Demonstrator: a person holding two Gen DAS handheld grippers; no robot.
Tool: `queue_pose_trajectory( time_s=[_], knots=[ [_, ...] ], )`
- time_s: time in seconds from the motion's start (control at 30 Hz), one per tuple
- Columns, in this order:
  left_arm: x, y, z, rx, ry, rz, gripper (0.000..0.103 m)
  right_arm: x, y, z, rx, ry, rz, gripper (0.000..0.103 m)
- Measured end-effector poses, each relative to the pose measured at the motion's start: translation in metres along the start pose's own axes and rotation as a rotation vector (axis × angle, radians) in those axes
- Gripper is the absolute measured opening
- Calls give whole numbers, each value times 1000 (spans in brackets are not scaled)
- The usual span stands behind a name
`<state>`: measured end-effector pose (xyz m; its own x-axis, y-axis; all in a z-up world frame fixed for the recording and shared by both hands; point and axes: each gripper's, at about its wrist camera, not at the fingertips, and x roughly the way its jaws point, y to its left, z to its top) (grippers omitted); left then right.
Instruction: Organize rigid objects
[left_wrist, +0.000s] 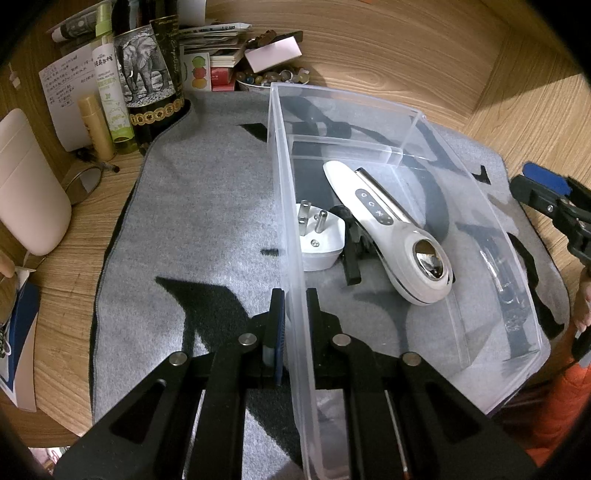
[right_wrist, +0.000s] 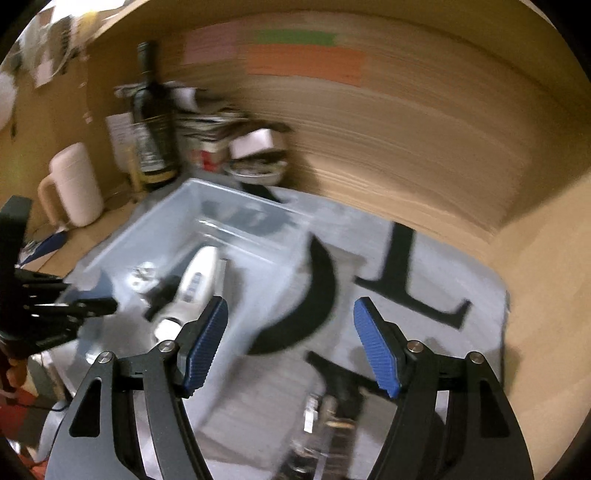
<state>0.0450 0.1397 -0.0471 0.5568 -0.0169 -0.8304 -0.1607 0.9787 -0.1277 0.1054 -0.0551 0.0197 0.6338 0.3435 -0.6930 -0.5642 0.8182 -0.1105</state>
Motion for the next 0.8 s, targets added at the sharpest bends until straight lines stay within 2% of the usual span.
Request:
queue_pose_trajectory(
  time_s=[0.23, 0.47, 0.53, 0.6, 0.63, 0.73, 0.8],
  knots=[
    [-1, -1, -1, 0, 0, 4, 9, 14, -42, -36, 108, 99, -59, 68],
    [-1, -1, 0, -2, 0, 3, 9, 28, -56, -63, 146, 170, -74, 67],
    [-1, -1, -1, -3, -1, 3, 9, 36, -56, -65, 152, 193, -69, 63],
    [-2, 0, -1, -5, -1, 4, 9, 43, -56, -66, 153, 215, -69, 49],
    [-2, 0, -1, -5, 0, 4, 9, 49, -57, -67, 155, 231, -65, 45],
    [-2, 0, -1, -3, -1, 5, 9, 54, -59, -66, 168, 224, -65, 42],
    [-2, 0, -1, -5, -1, 3, 9, 54, -57, -66, 154, 218, -72, 34]
  ],
)
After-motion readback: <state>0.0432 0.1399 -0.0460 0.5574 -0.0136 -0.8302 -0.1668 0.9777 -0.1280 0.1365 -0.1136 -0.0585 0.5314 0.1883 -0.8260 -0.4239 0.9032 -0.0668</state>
